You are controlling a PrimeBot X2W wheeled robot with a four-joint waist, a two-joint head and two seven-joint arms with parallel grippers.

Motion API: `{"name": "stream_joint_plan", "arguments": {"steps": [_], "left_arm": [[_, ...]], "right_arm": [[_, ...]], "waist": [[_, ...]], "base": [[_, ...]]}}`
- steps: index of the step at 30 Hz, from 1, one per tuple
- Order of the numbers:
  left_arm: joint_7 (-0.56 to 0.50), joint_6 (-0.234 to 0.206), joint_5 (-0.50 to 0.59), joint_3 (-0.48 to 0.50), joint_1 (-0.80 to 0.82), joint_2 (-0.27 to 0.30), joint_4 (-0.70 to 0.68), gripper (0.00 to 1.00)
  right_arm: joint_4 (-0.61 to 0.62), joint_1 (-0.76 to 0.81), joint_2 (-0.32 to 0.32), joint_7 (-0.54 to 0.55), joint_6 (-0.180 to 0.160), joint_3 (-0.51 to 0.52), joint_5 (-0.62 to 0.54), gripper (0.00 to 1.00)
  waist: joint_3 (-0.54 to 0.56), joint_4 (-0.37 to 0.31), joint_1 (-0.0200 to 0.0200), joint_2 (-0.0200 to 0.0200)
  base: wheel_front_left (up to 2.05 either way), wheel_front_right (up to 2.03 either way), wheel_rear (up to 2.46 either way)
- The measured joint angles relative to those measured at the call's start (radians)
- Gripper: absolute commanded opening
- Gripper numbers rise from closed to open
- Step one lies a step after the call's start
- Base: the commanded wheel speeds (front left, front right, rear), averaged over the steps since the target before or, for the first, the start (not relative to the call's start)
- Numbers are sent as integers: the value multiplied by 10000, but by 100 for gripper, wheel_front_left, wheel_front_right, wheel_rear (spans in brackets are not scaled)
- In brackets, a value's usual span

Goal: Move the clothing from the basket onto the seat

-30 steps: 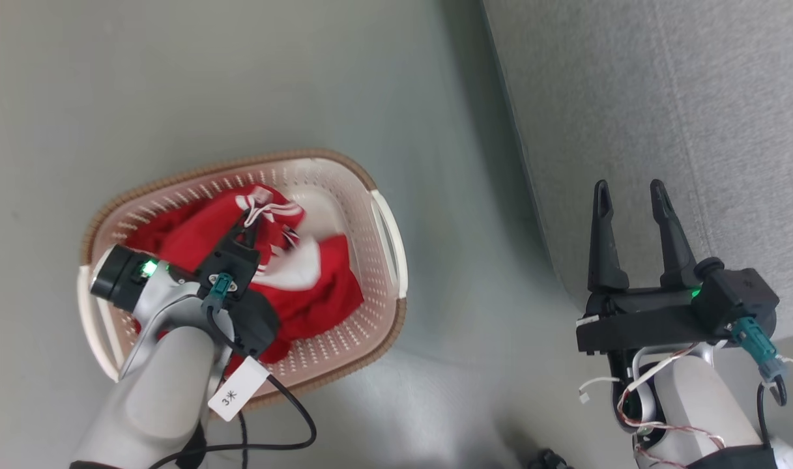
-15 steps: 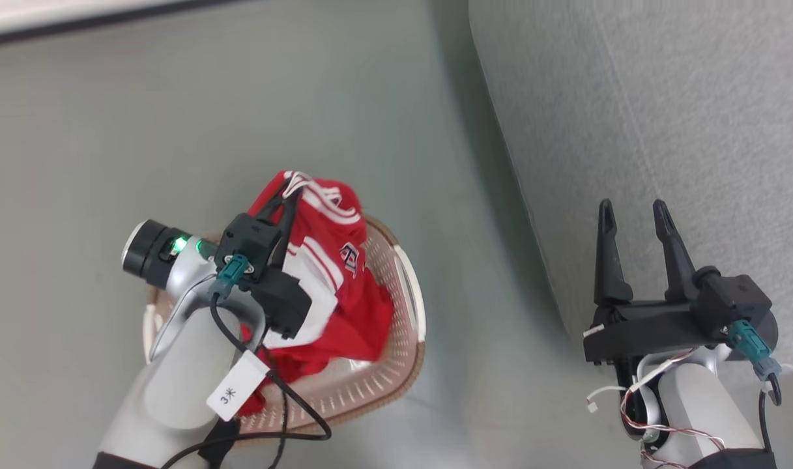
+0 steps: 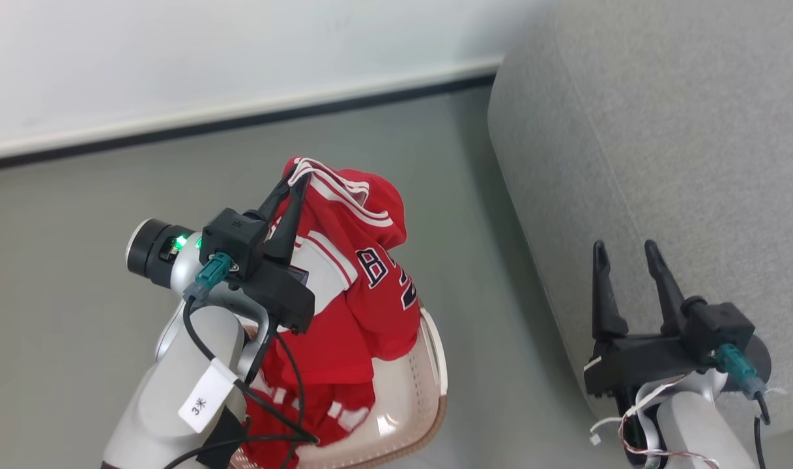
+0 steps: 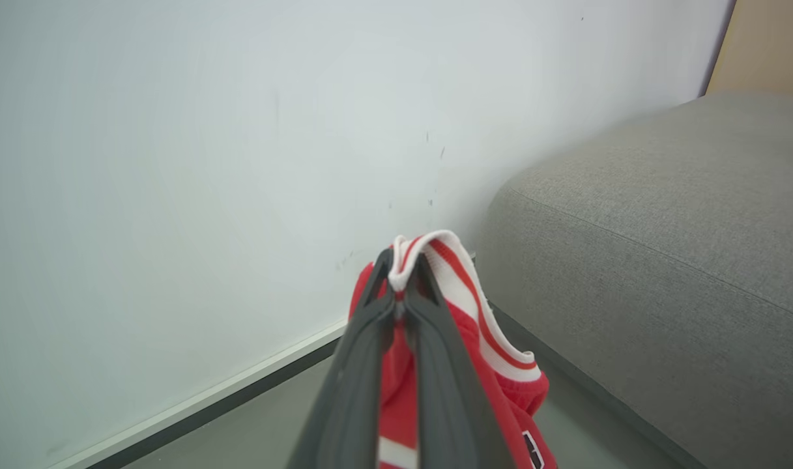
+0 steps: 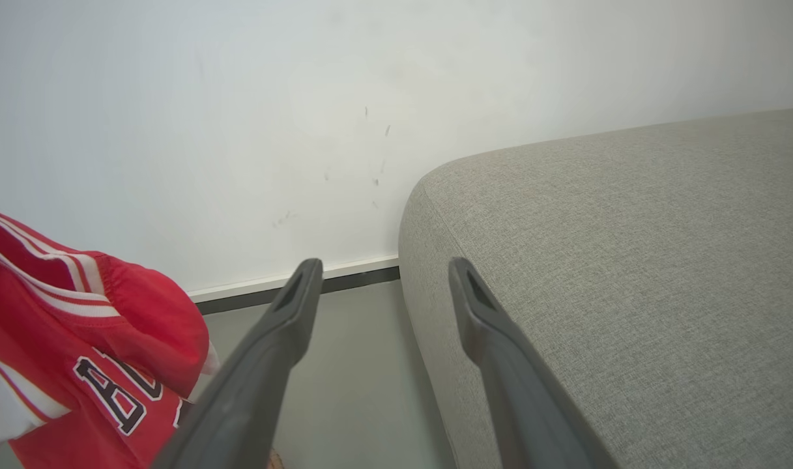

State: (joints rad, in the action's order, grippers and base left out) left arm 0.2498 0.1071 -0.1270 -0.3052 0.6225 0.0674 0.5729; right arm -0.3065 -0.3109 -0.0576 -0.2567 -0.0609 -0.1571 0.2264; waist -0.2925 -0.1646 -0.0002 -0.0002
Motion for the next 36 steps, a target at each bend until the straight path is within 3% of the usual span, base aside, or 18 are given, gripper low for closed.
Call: {"name": "stream_joint_plan", "arguments": {"steps": [11, 20, 27, 36], "left_arm": [[4, 146, -466, -61, -132, -2, -295, 0], [-121, 165, -752, -276, -765, -61, -803, 0], [-470, 165, -1047, -514, -846, -115, -1181, 0], [-859, 174, -1175, -784, -952, -180, -1592, 0]], "right_arm": [[-598, 456, 0, 0, 288, -268, -270, 100], [-851, 800, -251, 0, 871, -711, -502, 100], [-1116, 626, -213, 2, 1450, -1588, -738, 100], [-1406, 360, -90, 2, 1756, -2842, -838, 100]], "waist": [[1667, 181, -1, 0], [3011, 177, 0, 0], [3459, 203, 1, 0], [3656, 478, 2, 2]], "base": [[0, 0, 0], [0, 0, 0], [0, 0, 0], [0, 0, 0]]}}
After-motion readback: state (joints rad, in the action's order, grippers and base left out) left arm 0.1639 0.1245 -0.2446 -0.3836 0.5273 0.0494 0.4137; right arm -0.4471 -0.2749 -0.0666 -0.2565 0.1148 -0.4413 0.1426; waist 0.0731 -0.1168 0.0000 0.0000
